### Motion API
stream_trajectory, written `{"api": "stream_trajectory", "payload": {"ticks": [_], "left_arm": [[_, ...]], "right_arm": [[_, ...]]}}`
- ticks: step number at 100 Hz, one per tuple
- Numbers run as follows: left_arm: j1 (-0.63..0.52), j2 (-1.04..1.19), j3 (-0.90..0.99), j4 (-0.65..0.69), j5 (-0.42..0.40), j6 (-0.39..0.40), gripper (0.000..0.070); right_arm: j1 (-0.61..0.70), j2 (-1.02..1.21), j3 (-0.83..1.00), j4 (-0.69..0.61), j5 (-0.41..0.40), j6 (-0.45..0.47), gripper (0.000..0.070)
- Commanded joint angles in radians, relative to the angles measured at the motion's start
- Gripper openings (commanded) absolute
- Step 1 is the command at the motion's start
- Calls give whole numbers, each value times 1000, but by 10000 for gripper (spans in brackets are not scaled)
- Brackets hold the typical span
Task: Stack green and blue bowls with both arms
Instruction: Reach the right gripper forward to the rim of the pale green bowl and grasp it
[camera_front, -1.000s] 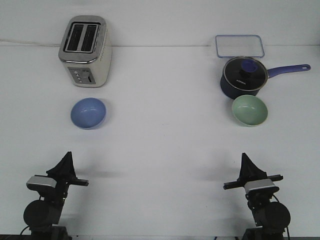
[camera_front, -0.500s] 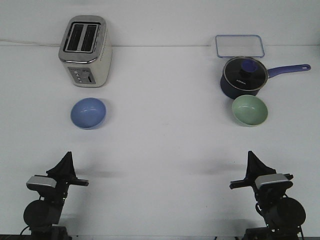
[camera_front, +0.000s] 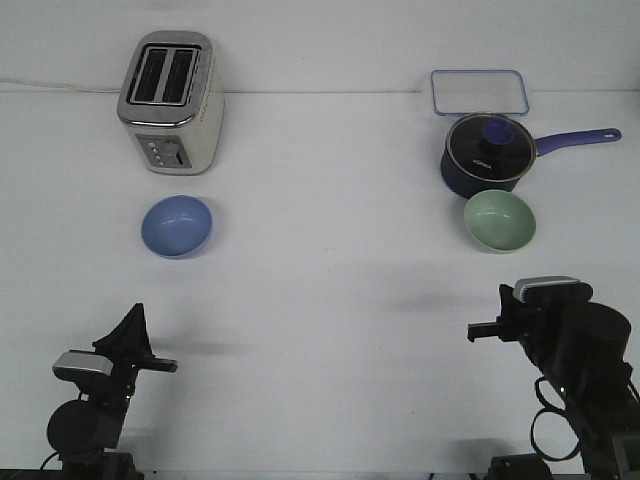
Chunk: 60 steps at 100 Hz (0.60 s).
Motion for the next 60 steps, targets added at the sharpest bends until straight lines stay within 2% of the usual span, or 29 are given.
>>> {"api": "stream_trajectory", "payload": {"ticks": [1, 44, 47, 51, 60], "left_arm": [[1, -2, -19, 10, 2, 2, 11], [1, -2, -19, 10, 2, 2, 11], [1, -2, -19, 10, 2, 2, 11], [1, -2, -19, 10, 2, 2, 11], [1, -2, -19, 10, 2, 2, 11]], "right_arm": [[1, 34, 36, -3, -2, 2, 1], [1, 90, 52, -39, -6, 10, 12], [1, 90, 52, -49, -6, 10, 40], [1, 91, 52, -64, -4, 10, 118], [1, 90, 52, -97, -3, 10, 364]]}}
